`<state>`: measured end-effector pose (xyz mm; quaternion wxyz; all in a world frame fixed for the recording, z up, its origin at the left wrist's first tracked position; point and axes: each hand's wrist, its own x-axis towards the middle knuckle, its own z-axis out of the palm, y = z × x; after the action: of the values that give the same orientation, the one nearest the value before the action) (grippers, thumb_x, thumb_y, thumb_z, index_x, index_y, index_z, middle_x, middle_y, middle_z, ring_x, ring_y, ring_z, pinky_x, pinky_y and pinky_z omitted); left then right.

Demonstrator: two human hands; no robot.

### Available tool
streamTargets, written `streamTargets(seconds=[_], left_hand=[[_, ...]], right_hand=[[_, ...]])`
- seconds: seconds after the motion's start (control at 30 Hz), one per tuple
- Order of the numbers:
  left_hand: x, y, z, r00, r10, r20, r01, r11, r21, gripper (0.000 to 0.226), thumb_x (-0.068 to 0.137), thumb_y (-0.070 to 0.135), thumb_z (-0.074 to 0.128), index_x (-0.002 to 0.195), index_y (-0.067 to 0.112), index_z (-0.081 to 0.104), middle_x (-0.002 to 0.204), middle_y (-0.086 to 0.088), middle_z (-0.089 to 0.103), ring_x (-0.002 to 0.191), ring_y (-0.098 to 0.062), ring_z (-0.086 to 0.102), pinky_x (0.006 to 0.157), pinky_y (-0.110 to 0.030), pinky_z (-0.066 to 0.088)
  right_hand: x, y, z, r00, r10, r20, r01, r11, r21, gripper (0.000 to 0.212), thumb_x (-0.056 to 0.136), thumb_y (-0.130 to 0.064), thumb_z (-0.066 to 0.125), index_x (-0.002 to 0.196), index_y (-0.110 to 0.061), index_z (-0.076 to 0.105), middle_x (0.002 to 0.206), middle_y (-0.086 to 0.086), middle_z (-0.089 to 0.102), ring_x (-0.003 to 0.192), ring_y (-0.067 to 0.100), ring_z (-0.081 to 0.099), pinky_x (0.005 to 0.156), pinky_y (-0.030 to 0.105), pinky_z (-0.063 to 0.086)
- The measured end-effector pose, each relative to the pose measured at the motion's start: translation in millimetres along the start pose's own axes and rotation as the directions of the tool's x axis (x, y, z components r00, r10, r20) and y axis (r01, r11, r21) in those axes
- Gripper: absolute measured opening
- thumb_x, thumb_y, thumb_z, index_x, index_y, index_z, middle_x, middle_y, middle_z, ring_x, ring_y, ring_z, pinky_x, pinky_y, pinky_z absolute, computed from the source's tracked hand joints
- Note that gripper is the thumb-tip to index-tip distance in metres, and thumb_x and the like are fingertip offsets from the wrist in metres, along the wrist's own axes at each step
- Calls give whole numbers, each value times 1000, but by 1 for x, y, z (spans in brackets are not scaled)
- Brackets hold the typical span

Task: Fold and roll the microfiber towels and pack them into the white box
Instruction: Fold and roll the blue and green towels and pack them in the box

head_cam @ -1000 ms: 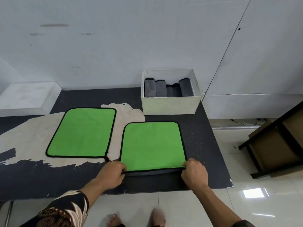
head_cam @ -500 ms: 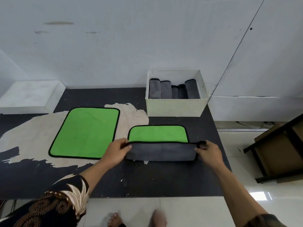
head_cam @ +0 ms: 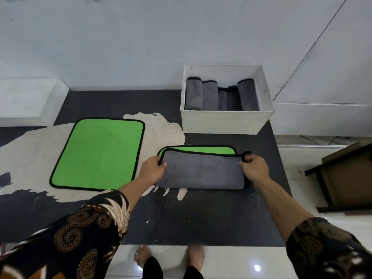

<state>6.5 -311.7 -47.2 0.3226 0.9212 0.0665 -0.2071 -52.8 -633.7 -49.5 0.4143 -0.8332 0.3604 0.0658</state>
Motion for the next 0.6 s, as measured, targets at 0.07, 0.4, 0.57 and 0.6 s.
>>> streamTargets(seconds=[0.07,0.4,0.57,0.6], left_hand=[[2,3,-1,998,-21,-61,18,999,-46,21,98,19,52,106,3,63,106,-16,68,97,-33,61,78,-35,46],[8,20,-9,981,-173,-82,172,985,-24,15,91,11,45,81,6,54,79,-9,57,71,-23,50,53,-31,30],[10,13,-9,971,-179,-158,172,983,-57,16,94,18,45,85,7,52,83,-11,58,77,-29,53,59,-33,33],[11,10,-9,973,-182,-141,181,983,-24,17,94,23,49,94,7,55,90,-12,61,83,-30,56,63,-33,36]], right_hand=[[3,-5,-3,999,-16,-42,16,1000,21,26,89,-16,67,114,-10,68,114,10,68,110,29,60,91,32,45],[26,-30,4,994,-39,98,51,992,-118,42,88,-11,65,129,-12,59,123,10,64,112,28,60,87,30,47],[26,-41,6,989,-149,0,149,988,-43,39,90,-13,64,127,-11,56,119,9,65,110,29,60,90,35,49],[25,-41,7,990,-138,19,139,989,-57,40,89,-14,64,128,-12,54,119,10,65,110,29,60,88,35,49]])
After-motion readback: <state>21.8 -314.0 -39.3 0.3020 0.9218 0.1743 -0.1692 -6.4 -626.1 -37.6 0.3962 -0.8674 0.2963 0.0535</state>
